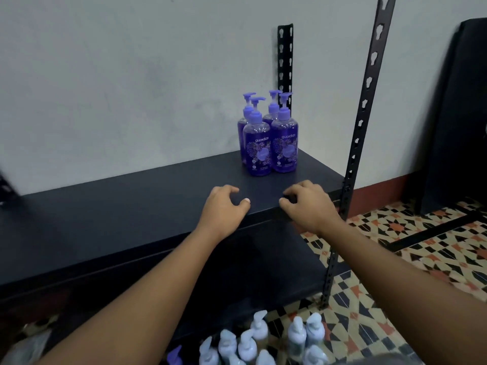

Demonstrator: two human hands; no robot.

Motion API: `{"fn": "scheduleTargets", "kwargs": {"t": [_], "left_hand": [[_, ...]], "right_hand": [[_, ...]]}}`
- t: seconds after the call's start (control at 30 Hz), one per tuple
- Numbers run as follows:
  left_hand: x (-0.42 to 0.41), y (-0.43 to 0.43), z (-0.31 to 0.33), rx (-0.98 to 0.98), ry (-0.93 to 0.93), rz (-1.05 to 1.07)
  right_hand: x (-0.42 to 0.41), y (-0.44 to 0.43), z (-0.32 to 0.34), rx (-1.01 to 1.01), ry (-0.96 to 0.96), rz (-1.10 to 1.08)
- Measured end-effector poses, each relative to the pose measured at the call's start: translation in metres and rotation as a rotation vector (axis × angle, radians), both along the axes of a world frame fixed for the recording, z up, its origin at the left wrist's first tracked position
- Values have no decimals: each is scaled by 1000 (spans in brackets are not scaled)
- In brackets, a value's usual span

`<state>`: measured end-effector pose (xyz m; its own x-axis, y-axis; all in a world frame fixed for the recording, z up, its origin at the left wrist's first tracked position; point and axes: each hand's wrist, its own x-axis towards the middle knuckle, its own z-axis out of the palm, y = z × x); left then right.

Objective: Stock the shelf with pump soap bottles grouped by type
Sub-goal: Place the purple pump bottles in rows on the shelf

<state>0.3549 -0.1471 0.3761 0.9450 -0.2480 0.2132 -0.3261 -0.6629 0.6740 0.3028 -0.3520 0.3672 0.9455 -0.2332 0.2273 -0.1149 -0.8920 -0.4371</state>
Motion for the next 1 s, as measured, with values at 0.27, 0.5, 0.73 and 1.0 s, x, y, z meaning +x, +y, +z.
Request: {"fn": "scheduleTargets", "kwargs": {"t": [0.27, 0.5, 0.73, 1.0], "left_hand": [[-129, 136, 2, -104, -21, 97], [-213, 246, -38, -118, 90, 283], [-254, 306, -80, -140, 268, 446], [-235, 344, -169, -84, 482, 526]], "right_hand": [[-100, 123, 12, 237, -106, 310], [-144, 206, -16, 256, 73, 584], [-145, 252, -67, 342, 230, 665], [-125, 275, -144, 430, 407, 551]]}}
